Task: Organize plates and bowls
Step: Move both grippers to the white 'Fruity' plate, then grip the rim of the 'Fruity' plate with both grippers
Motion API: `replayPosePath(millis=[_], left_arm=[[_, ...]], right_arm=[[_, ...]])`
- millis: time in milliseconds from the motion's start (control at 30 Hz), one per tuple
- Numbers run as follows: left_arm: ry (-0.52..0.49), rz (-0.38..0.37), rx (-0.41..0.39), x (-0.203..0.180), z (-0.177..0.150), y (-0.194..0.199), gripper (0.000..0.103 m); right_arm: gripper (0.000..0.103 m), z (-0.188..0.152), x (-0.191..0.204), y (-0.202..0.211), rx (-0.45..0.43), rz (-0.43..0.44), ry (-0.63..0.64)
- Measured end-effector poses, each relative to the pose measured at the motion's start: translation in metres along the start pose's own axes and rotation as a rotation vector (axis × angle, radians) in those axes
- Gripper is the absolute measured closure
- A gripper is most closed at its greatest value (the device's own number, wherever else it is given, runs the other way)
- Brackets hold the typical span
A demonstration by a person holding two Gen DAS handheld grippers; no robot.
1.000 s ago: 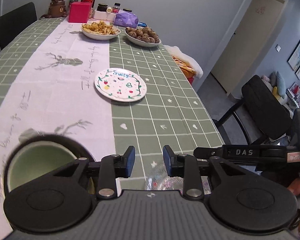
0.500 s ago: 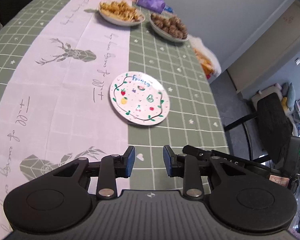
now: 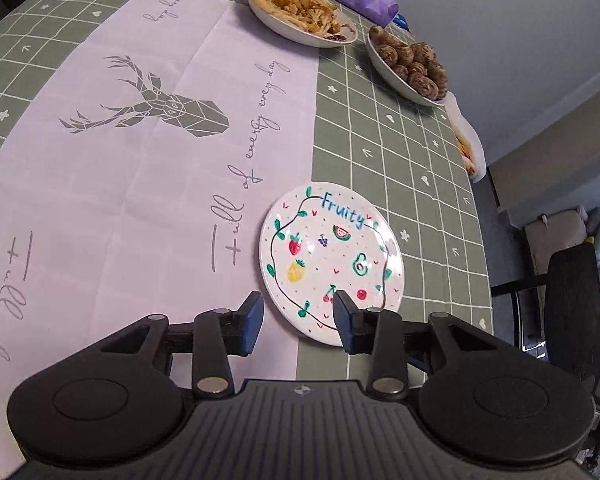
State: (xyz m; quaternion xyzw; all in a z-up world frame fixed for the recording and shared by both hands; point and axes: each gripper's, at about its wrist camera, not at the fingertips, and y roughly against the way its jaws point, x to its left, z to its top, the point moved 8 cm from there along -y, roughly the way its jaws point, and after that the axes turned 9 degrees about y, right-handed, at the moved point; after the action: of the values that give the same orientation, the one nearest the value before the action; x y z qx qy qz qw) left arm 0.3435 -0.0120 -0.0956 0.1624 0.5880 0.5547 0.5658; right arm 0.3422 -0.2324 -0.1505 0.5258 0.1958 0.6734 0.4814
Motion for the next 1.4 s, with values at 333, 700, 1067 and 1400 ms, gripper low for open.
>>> replayPosePath(millis=[333,700,1067,1400], left_arm=[[0.121,0.019,0.008,0.02,0.014,-0.038,0.07],[0.13,0.028,-0.002,0.023,0.011,-0.047,0.094],[0.059,0.168,0.134,0.02,-0.04,-0.029,0.094],[0.004,0.177,0.07,0.017,-0.054,-0.011,0.074]], right_arm=[[0.087,0.007,-0.008,-0.025,0.008,0.047,-0.046],[0.097,0.008,-0.009,-0.028,-0.003,0.062,-0.068],[0.098,-0.033,0.0,0.003,0.112,-0.079,0.068],[0.09,-0.065,-0.01,0.027,0.108,-0.118,0.129]])
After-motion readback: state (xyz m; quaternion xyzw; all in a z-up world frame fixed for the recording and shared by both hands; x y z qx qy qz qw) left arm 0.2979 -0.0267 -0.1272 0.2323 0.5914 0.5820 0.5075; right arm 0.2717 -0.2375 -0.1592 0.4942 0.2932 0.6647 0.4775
